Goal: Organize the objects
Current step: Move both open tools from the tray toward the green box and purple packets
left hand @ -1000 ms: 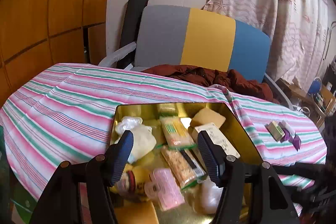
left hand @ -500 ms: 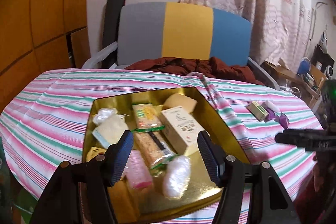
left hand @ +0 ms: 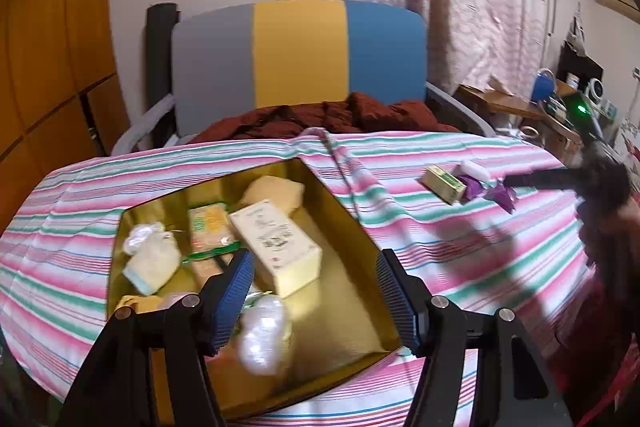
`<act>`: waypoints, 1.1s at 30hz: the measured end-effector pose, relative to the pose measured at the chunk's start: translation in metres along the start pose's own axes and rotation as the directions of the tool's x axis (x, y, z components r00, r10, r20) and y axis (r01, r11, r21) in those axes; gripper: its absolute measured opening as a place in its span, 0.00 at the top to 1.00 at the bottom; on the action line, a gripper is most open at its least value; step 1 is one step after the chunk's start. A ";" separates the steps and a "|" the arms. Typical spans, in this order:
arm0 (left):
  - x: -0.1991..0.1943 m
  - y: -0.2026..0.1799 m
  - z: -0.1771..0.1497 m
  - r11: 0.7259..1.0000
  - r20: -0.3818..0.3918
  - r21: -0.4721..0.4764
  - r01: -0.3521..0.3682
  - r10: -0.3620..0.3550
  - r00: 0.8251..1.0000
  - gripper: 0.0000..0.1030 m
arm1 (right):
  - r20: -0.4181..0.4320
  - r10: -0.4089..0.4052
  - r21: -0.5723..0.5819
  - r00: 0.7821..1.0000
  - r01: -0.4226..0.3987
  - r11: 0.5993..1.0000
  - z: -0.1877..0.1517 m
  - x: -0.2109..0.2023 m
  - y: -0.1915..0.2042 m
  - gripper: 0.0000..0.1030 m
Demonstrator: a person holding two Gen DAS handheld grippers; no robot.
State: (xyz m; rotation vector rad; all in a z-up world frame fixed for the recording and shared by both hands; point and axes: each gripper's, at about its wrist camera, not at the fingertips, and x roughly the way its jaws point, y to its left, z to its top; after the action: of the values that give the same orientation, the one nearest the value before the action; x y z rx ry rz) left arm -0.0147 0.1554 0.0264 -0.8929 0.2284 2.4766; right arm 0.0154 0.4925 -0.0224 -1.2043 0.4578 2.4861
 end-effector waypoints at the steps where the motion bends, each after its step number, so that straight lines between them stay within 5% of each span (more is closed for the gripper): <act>1: 0.001 -0.004 0.000 1.000 -0.002 0.007 0.011 -0.011 1.000 0.37 | 0.014 -0.024 0.026 1.000 0.024 0.999 0.003 0.002 -0.010 0.07; 4: 0.005 -0.022 -0.001 0.997 -0.018 0.045 0.064 -0.063 0.998 0.37 | 0.034 -0.074 0.172 0.997 0.067 0.983 0.006 0.015 -0.049 0.07; 7: 0.012 -0.041 0.000 0.990 -0.038 0.066 0.121 -0.118 0.992 0.37 | -0.075 -0.174 0.294 0.982 0.189 0.937 -0.001 0.030 -0.083 0.07; 12: 0.025 -0.071 0.001 0.972 -0.083 0.087 0.220 -0.213 0.974 0.37 | -0.098 -0.124 0.425 0.987 0.154 0.892 -0.007 0.029 -0.114 0.07; 21: 0.047 -0.115 0.000 0.945 -0.171 0.125 0.303 -0.280 0.945 0.37 | -0.071 -0.169 0.341 0.983 0.184 0.922 0.000 0.025 -0.100 0.07; 33: 0.065 -0.127 -0.008 0.945 -0.229 0.091 0.313 -0.286 0.930 0.37 | -0.060 -0.209 0.275 0.976 0.218 0.937 -0.001 0.032 -0.090 0.07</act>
State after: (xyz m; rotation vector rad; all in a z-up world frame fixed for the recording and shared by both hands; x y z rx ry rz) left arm 0.0112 0.2882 -0.0201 -1.0539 0.2942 2.0619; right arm 0.0366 0.5776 -0.0610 -1.1135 0.6274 2.1383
